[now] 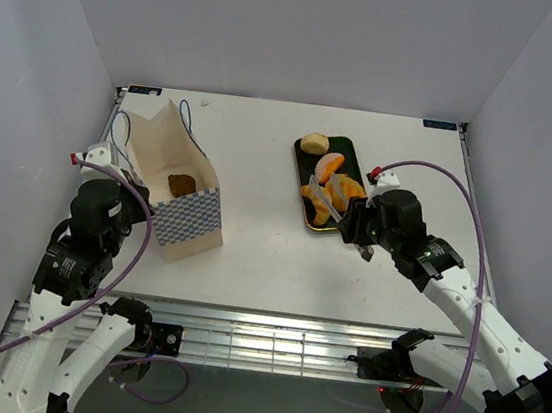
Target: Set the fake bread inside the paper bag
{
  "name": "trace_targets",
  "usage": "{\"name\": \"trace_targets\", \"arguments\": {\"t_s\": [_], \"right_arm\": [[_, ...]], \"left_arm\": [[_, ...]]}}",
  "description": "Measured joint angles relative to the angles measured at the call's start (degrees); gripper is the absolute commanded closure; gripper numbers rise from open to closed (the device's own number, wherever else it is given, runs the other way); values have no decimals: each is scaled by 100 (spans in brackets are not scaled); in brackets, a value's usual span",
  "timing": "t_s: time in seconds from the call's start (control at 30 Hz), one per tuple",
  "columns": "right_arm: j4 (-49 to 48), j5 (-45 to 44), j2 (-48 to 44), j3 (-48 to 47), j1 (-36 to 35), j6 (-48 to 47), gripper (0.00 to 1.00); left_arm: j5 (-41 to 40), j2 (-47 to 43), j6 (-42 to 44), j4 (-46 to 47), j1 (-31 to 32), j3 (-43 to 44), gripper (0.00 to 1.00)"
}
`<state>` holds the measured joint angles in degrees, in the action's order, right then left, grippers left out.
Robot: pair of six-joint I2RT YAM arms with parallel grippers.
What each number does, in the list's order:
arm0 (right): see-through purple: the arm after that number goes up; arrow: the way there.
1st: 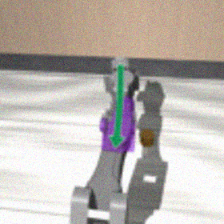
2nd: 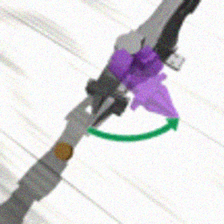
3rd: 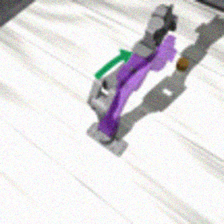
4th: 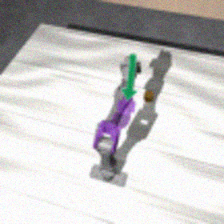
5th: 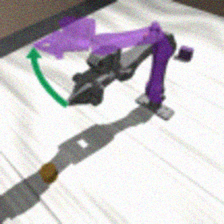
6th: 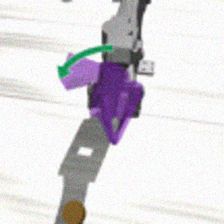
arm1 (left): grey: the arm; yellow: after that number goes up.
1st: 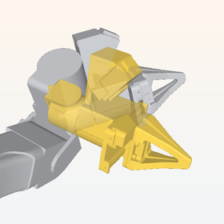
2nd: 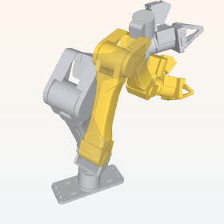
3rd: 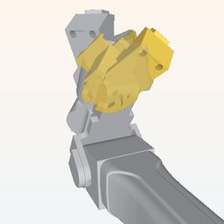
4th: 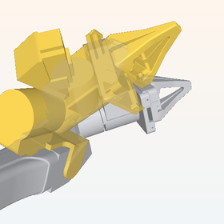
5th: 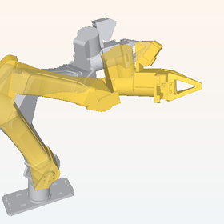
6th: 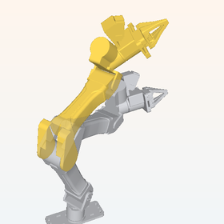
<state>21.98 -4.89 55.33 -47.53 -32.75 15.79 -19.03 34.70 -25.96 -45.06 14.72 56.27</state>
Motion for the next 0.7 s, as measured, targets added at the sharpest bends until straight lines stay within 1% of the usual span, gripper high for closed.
{"name": "trace_targets", "arguments": {"t_s": [0.17, 0.3, 0.33, 0.43, 0.5, 0.53, 0.7], "right_arm": [[46, 55, 68, 415, 0, -20, 48], [24, 42, 282, 553, 0, -57, 48], [2, 44, 363, 560, 0, -63, 52], [-44, 46, 511, 612, 0, -94, 54], [-57, 37, 522, 619, 0, -98, 52], [-92, 20, 514, 619, 0, -98, 48], [-153, -79, 514, 619, 0, -107, 43]], "left_arm": [[15, 11, 2, 20, 0, -9, 100], [17, 17, 7, 28, 0, -7, 100], [17, 20, 11, 28, 0, -7, 100], [20, 20, 24, 31, 0, -7, 100], [22, 20, 26, 31, 0, -7, 100], [24, 20, 26, 31, 0, -9, 100], [59, 24, 22, 37, 0, -9, 100]]}}
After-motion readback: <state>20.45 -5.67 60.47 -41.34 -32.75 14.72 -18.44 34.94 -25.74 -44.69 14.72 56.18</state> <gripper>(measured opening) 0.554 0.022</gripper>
